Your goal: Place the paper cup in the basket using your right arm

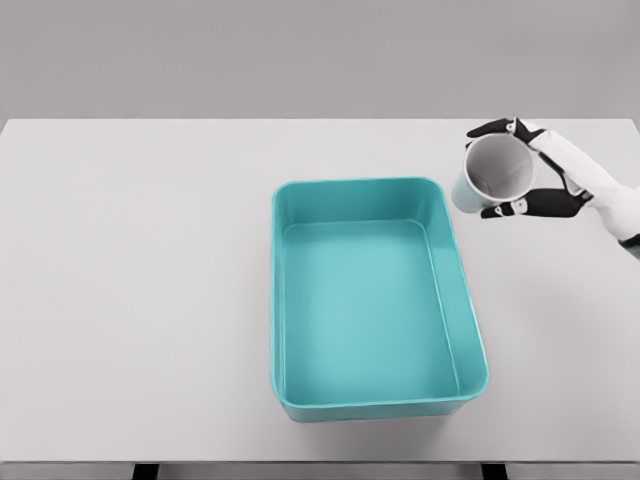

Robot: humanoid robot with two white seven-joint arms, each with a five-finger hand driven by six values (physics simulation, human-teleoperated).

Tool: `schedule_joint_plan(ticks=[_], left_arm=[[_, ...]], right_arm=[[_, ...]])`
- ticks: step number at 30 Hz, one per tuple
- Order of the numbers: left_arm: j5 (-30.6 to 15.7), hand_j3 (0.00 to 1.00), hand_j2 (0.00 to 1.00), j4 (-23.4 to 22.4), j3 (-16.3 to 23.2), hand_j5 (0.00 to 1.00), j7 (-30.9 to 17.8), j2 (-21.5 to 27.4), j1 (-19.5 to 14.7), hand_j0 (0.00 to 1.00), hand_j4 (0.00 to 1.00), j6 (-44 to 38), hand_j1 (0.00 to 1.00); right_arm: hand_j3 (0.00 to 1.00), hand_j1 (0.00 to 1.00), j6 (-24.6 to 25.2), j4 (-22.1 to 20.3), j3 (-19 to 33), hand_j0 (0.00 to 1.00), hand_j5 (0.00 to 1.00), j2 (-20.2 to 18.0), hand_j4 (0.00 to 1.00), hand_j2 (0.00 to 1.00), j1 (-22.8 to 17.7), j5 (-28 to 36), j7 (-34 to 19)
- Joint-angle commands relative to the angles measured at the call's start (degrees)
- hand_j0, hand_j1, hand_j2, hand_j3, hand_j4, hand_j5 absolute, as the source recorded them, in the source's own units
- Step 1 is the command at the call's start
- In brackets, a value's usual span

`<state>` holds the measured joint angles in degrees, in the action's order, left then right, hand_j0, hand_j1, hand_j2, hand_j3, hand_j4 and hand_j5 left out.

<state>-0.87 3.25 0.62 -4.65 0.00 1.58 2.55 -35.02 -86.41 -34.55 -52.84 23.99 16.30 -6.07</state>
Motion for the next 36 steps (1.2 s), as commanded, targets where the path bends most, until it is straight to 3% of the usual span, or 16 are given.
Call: schedule_joint_plan(ticks=[1,4,9,19,22,24,26,34,36], left_arm=[[-0.01,1.00,1.00,0.00,0.00,1.00,-0.01,0.00,0.00,1.00,1.00,0.00,1.00],[-0.01,1.00,1.00,0.00,0.00,1.00,-0.01,0.00,0.00,1.00,1.00,0.00,1.00],[-0.01,1.00,1.00,0.00,0.00,1.00,-0.01,0.00,0.00,1.00,1.00,0.00,1.00],[-0.01,1.00,1.00,0.00,0.00,1.00,-0.01,0.00,0.00,1.00,1.00,0.00,1.00],[-0.01,1.00,1.00,0.00,0.00,1.00,-0.01,0.00,0.00,1.00,1.00,0.00,1.00],[-0.01,1.00,1.00,0.00,0.00,1.00,-0.01,0.00,0.00,1.00,1.00,-0.09,1.00],[-0.01,1.00,1.00,0.00,0.00,1.00,-0.01,0.00,0.00,1.00,1.00,0.00,1.00],[-0.01,1.00,1.00,0.00,0.00,1.00,-0.01,0.00,0.00,1.00,1.00,0.00,1.00],[-0.01,1.00,1.00,0.00,0.00,1.00,-0.01,0.00,0.00,1.00,1.00,0.00,1.00]], right_arm=[[0.59,0.59,0.02,-0.69,0.01,0.59,0.59,0.02,0.59,0.59,0.26,-2.67,0.01],[0.59,0.59,0.02,-1.04,-1.04,0.59,0.59,0.89,0.59,0.59,2.37,-6.36,0.01],[0.58,0.58,0.02,-1.04,-5.00,0.58,0.58,5.02,0.58,0.58,9.40,-11.99,0.01],[0.59,0.59,0.02,-1.48,-10.01,0.59,0.59,7.31,0.59,0.59,12.13,-14.28,0.01],[0.64,0.64,0.02,-1.48,-11.77,0.64,0.64,7.31,0.64,0.64,12.83,-14.72,0.01],[0.73,0.73,0.02,-1.48,-12.47,0.73,0.73,7.31,0.73,0.73,13.80,-15.68,0.00],[1.00,1.00,0.02,-1.48,-12.56,1.00,1.00,7.31,1.00,1.00,14.33,-16.39,-0.08],[1.00,1.00,0.02,-1.74,-14.23,1.00,1.00,6.61,1.00,1.00,16.26,-17.88,-0.52],[1.00,1.00,0.02,-2.79,-14.32,1.00,1.00,4.50,1.00,1.00,16.53,-17.88,-0.43]])
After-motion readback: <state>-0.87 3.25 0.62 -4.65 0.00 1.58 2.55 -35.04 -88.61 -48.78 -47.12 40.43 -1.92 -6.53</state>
